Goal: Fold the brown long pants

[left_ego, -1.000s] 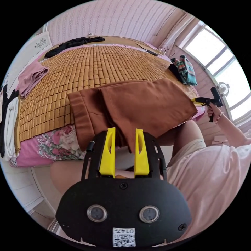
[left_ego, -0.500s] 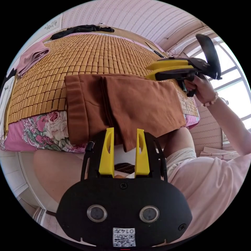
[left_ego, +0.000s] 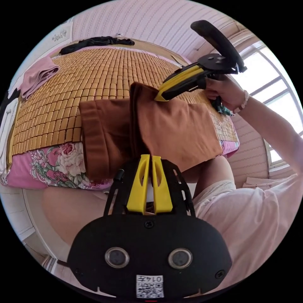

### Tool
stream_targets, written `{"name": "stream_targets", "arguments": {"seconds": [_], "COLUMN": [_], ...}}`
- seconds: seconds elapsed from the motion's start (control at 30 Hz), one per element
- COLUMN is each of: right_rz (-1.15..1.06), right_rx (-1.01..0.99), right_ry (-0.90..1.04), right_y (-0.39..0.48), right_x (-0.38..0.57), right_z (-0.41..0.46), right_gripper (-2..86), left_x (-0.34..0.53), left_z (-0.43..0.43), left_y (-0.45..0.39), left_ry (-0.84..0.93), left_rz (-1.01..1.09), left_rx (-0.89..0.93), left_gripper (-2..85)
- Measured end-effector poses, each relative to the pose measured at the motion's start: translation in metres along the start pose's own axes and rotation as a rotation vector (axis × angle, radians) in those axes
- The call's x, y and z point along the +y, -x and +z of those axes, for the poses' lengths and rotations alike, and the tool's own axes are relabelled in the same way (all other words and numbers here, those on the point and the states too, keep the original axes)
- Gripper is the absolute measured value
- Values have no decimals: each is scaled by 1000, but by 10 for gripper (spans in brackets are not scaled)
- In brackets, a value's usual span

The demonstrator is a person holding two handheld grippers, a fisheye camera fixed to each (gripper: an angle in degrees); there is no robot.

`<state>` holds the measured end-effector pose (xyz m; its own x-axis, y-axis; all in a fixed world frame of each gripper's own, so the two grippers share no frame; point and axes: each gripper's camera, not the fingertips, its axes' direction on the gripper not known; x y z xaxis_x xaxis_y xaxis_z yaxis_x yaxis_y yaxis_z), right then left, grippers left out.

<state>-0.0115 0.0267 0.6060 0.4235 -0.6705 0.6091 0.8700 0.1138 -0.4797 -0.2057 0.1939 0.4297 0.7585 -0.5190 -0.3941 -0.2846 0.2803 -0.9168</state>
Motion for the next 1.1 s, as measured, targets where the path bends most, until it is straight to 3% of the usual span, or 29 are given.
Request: {"name": "stream_targets", "arguments": {"seconds": [0.07,0.17,0.3,0.4,0.47,0.63,0.77,0.9,1.0,1.1], "right_rz": [-10,12,143,206,253,455,593,752,696,589], "right_rx": [-42,-116,-95,-98,-46,109,101,188,238,159], "right_ry": [-72,-159,-12,4,-14,22,99,5,81,197], "right_y": [4,10,8,13,20,56,69,70,71,58], "right_x": [-12,-51,-92,-68,-35,84,113,103,85,71], "right_z": [-21,-33,16,28,24,30,67,80,82,76], "right_gripper": [17,32,61,39,18,-1,-3,-3,-3,-4], "left_x": [10,29,41,52,57,51,33,18,16,26], "left_z": [-30,-72,-58,-59,-63,-31,17,84,112,125], "left_y": [-5,-4,23,31,20,-43,-92,-137,-148,-142], "left_ry": [-84,-195,-108,-107,-142,-104,14,144,181,120], "left_rz": [-1,-34,-152,-196,-143,220,439,637,703,733], "left_rx": [-6,-160,-384,-331,-303,-204,-177,-282,-364,-361], "left_gripper": [-8,-8,-1,14,13,-6,-9,-8,-9,-10]}}
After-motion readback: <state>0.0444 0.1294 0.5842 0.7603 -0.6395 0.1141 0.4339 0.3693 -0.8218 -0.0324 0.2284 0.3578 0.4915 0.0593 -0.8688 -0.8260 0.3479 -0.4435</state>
